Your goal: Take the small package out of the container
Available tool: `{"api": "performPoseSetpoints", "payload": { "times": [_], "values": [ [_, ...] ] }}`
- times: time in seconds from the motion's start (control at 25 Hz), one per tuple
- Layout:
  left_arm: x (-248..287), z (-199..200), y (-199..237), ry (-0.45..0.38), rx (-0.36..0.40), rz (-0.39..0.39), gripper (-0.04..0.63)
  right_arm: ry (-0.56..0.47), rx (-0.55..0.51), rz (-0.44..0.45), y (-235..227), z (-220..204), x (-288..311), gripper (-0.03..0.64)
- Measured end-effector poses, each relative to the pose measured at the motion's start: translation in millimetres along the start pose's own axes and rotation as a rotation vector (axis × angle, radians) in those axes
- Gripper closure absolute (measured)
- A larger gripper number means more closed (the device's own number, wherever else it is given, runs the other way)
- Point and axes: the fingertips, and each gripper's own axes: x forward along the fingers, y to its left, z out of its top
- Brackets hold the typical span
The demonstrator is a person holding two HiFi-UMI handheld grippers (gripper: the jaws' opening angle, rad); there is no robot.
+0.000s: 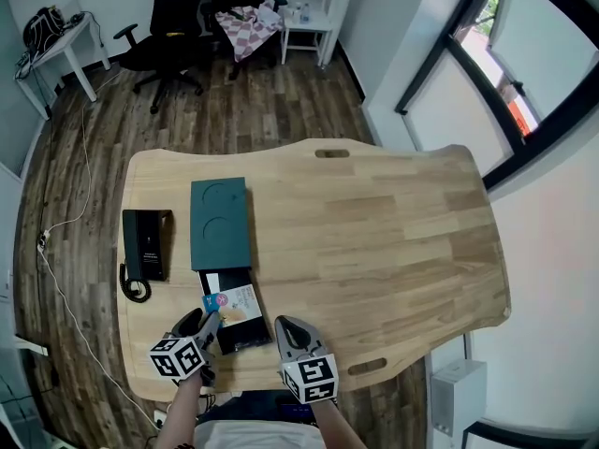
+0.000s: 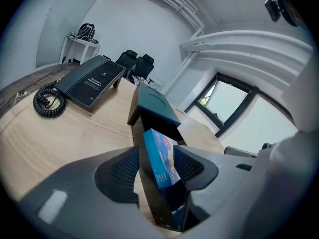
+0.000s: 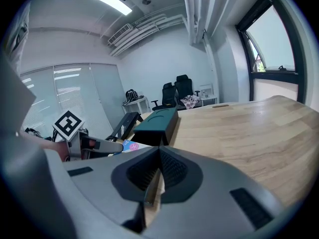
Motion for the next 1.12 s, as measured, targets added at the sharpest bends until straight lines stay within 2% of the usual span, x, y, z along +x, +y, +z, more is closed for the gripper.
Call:
{"api": "performPoseSetpoints", "payload": {
  "times": [0.2,0.52,0.76,1.12],
  "values": [
    [5.9,-3.2,1.9,0.014,-0.051,-0.016,0.396,0.019,0.004,-0.008,-6.9,-3.8,0.0,0.612],
    [10.9,-6.8,1.4,0.027,-0.064,-0.037,0.399,0.041,0.014,-0.008,-9.3,-10.0,3.6,0.612],
    [6.2,-2.8,0.5,0.018,-0.120,-0.073,0.457,0.046,0.014,-0.008,-9.5,-9.3,5.2,0.612],
    [-10.2,4.1,3.5,-0.015,-0.143,-0.086,0.477,0.023,0.008,-0.014,-2.3,-5.6,2.0,0.612]
  ]
}}
